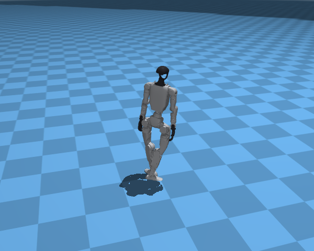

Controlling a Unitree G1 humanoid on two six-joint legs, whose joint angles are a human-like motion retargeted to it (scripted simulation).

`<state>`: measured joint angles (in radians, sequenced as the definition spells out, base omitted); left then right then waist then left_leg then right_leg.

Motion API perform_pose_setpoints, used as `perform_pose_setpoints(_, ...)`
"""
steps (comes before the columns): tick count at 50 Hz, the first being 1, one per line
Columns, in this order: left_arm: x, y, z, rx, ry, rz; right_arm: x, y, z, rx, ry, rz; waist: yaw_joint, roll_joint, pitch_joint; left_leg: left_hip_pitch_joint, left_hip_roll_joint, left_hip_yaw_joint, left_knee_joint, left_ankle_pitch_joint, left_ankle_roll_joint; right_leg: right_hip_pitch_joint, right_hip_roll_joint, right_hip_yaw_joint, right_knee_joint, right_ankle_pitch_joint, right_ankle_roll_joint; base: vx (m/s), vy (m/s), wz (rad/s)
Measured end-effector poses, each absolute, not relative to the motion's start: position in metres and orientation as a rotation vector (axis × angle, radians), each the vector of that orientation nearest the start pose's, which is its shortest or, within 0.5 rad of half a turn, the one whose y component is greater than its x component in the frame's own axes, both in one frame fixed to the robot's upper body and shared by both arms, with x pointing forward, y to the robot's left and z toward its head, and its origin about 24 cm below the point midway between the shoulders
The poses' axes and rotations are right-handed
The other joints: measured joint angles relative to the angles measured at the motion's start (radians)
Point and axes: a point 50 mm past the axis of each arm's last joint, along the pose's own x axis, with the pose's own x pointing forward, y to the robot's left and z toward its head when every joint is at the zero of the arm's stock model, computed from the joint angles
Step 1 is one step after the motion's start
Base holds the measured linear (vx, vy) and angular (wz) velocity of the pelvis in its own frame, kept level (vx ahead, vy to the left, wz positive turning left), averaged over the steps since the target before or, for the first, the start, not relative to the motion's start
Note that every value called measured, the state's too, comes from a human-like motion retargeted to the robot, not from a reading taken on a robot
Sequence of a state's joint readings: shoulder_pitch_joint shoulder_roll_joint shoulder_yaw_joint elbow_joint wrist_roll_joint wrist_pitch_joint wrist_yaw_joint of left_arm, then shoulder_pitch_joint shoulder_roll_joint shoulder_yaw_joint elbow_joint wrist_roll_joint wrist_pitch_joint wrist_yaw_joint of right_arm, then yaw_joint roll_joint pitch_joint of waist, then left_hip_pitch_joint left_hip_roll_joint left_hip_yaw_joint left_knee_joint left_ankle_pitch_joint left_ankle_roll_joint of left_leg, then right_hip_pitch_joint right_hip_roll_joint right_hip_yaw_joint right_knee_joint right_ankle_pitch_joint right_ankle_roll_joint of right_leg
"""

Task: Upper body actions

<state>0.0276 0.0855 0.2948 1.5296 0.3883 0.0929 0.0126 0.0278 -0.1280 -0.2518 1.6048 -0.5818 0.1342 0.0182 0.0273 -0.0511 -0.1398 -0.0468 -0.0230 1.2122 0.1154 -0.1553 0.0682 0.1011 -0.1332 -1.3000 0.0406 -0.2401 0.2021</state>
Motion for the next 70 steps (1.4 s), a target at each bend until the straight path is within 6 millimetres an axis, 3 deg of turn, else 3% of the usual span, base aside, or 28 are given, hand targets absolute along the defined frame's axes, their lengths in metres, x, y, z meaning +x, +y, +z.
perform_pose_setpoints(3,-0.015,0.19,-0.179,0.168,1.706,0.033,-0.023,-0.205,-0.176,-0.348,1.75,0.143,0.04,-0.007,-0.003,-0.028,-0.016,-0.071,-0.003,-0.011,0.028,0.031,-0.001,-0.036,0.001,0.03,0.011,0.23,0.18,1.09)
perform_pose_setpoints(7,-0.023,0.187,-0.179,0.141,1.734,0.041,-0.016,-0.21,-0.176,-0.361,1.718,0.129,0.105,0.009,0.014,-0.008,-0.03,-0.119,-0.041,-0.02,0.033,0.078,-0.007,0.0,0.06,0.112,-0.036,0.19,0.22,0.61)
perform_pose_setpoints(12,-0.029,0.183,-0.178,0.098,1.783,0.036,-0.013,-0.214,-0.176,-0.339,1.686,0.09,-0.006,0.117,0.02,-0.05,0.059,-0.358,-0.005,-0.024,0.071,0.059,-0.061,0.165,0.374,0.286,-0.205,0.22,0.13,2.13)
perform_pose_setpoints(15,-0.014,0.186,-0.178,0.101,1.773,-0.003,-0.007,-0.212,-0.177,-0.293,1.671,0.054,-0.048,0.126,0.07,-0.065,0.059,-0.477,0.008,-0.015,0.091,-0.071,-0.121,0.454,0.629,0.254,-0.158,0.1,0.01,1.97)
perform_pose_setpoints(17,-0.001,0.188,-0.178,0.098,1.756,-0.05,-0.005,-0.208,-0.177,-0.261,1.67,0.048,-0.055,0.104,0.082,-0.09,0.037,-0.534,0.007,-0.002,0.101,-0.2,-0.028,0.726,0.667,0.225,-0.084,0.06,-0.07,1.59)
perform_pose_setpoints(20,0.014,0.189,-0.178,0.069,1.728,-0.131,-0.005,-0.204,-0.178,-0.25,1.663,0.057,-0.076,0.101,0.082,-0.136,0.031,-0.634,0.017,0.017,0.108,-0.294,0.045,0.891,0.635,0.186,-0.066,0.02,-0.11,1.69)
perform_pose_setpoints(24,0.034,0.193,-0.177,0.098,1.645,-0.126,-0.002,-0.201,-0.179,-0.299,1.653,0.094,-0.11,0.086,0.095,-0.154,-0.008,-0.756,0.011,0.043,0.113,-0.327,0.033,0.933,0.443,0.109,-0.139,0.08,-0.13,1.7)
perform_pose_setpoints(27,0.044,0.197,-0.177,0.142,1.594,-0.075,-0.001,-0.199,-0.179,-0.321,1.647,0.112,-0.121,0.05,0.114,-0.134,-0.064,-0.825,-0.006,0.064,0.114,-0.337,0.039,1.046,0.254,0.069,-0.154,0.11,-0.13,1.43)
perform_pose_setpoints(28,0.045,0.197,-0.177,0.146,1.589,-0.067,-0.001,-0.199,-0.179,-0.323,1.648,0.114,-0.116,0.038,0.12,-0.12,-0.081,-0.837,-0.014,0.067,0.115,-0.335,0.042,1.084,0.201,0.072,-0.156,0.2,-0.13,1.0)
perform_pose_setpoints(30,0.042,0.196,-0.177,0.14,1.595,-0.067,-0.005,-0.198,-0.179,-0.326,1.658,0.119,-0.089,0.009,0.133,-0.078,-0.122,-0.863,-0.037,0.077,0.114,-0.306,0.068,1.219,0.084,0.195,-0.183,0.22,-0.09,0.76)
perform_pose_setpoints(32,0.038,0.195,-0.177,0.134,1.621,-0.089,-0.007,-0.197,-0.179,-0.313,1.672,0.12,-0.046,0.002,0.131,-0.058,-0.134,-0.879,-0.056,0.089,0.107,-0.274,0.024,1.143,0.086,0.212,-0.154,0.18,-0.09,0.72)
perform_pose_setpoints(33,0.034,0.194,-0.178,0.137,1.642,-0.101,-0.008,-0.197,-0.179,-0.299,1.681,0.116,-0.044,0.011,0.125,-0.055,-0.133,-0.911,-0.062,0.097,0.103,-0.249,-0.005,0.969,0.073,0.218,-0.15,0.16,-0.11,1.04)
perform_pose_setpoints(34,0.029,0.192,-0.178,0.14,1.662,-0.1,-0.008,-0.197,-0.179,-0.289,1.685,0.11,-0.029,0.015,0.115,-0.052,-0.131,-0.917,-0.069,0.102,0.099,-0.228,-0.008,0.91,0.052,0.219,-0.15,0.14,-0.09,0.93)
perform_pose_setpoints(41,-0.006,0.185,-0.178,0.118,1.757,-0.098,0.01,-0.196,-0.18,-0.306,1.626,0.113,-0.048,0.031,0.081,-0.048,-0.121,-1.004,-0.051,0.098,0.079,-0.146,0.033,0.832,-0.039,0.212,-0.162,0.12,-0.1,0.91)
perform_pose_setpoints(52,-0.053,0.176,-0.174,0.048,1.908,-0.054,0.04,-0.179,-0.181,-0.348,1.505,0.244,-0.021,0.029,0.047,-0.009,-0.098,-0.996,-0.077,0.083,0.052,-0.128,0.072,0.843,-0.04,0.181,-0.174,0.08,-0.08,-0.09)
perform_pose_setpoints(57,-0.047,0.175,-0.175,0.04,1.882,-0.053,0.03,-0.179,-0.181,-0.365,1.54,0.238,-0.014,0.028,0.034,-0.002,-0.089,-0.985,-0.081,0.073,0.045,-0.128,0.083,0.848,-0.038,0.176,-0.174,0.06,-0.04,-0.16)
perform_pose_setpoints(70,0.001,0.18,-0.18,0.04,1.716,-0.059,-0.019,-0.191,-0.177,-0.333,1.745,0.164,-0.024,0.026,0.026,0.017,-0.085,-0.978,-0.084,0.06,0.038,-0.11,0.105,0.866,-0.046,0.172,-0.179,0.01,-0.01,-0.01)
